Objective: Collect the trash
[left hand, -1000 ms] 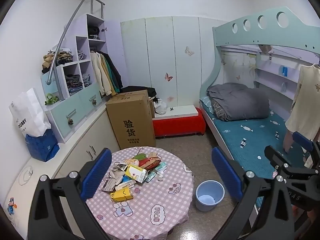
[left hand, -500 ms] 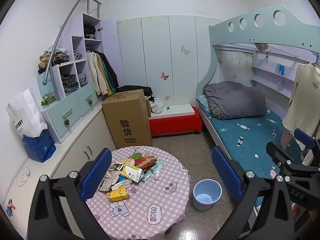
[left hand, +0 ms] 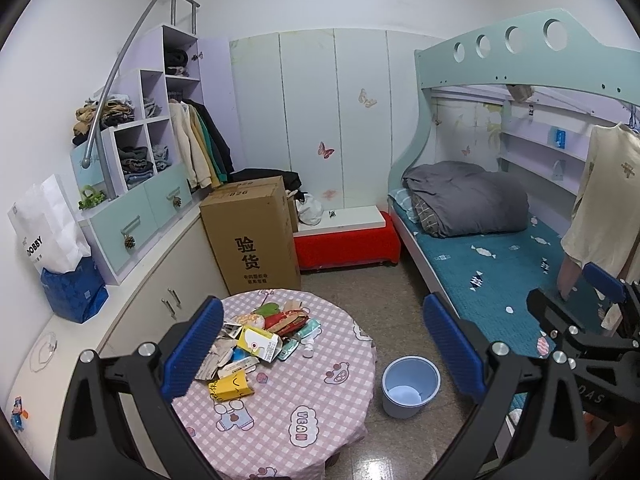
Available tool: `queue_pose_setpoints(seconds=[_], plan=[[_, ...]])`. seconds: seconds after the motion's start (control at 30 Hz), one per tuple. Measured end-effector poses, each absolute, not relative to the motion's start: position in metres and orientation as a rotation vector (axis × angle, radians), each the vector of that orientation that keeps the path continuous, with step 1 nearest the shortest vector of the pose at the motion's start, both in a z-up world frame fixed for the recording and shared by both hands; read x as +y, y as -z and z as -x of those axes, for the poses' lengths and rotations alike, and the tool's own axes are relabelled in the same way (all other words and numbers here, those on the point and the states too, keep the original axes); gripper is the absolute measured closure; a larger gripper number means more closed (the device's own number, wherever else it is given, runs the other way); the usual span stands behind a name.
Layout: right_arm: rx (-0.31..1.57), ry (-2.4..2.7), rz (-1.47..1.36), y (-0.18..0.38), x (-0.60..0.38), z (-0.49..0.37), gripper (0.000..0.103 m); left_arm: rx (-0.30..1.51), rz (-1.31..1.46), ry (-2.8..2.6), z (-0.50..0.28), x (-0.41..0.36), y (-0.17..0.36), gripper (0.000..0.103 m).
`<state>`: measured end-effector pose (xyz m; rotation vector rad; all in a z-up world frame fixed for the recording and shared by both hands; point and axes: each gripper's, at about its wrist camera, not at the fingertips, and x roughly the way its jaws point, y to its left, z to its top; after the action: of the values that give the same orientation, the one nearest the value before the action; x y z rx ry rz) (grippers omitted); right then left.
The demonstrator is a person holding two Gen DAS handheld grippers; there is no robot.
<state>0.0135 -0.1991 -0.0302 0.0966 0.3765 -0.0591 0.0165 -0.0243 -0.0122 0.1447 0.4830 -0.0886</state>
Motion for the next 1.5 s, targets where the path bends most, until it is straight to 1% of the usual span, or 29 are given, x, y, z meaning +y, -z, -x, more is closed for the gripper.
queue_pose_setpoints(seconds=[0.63, 1.5], plan=[[0.403, 0.021, -0.096, 0.031, -0.186, -0.031, 0.005, 0.501, -0.13, 0.076, -0.027, -0.004, 0.014, 0.005], [0.419, 0.018, -0.096, 0.037, -0.186, -0.044, 0.005, 0.511, -0.132, 0.078, -0.037, -0.005, 0.015, 0.005]])
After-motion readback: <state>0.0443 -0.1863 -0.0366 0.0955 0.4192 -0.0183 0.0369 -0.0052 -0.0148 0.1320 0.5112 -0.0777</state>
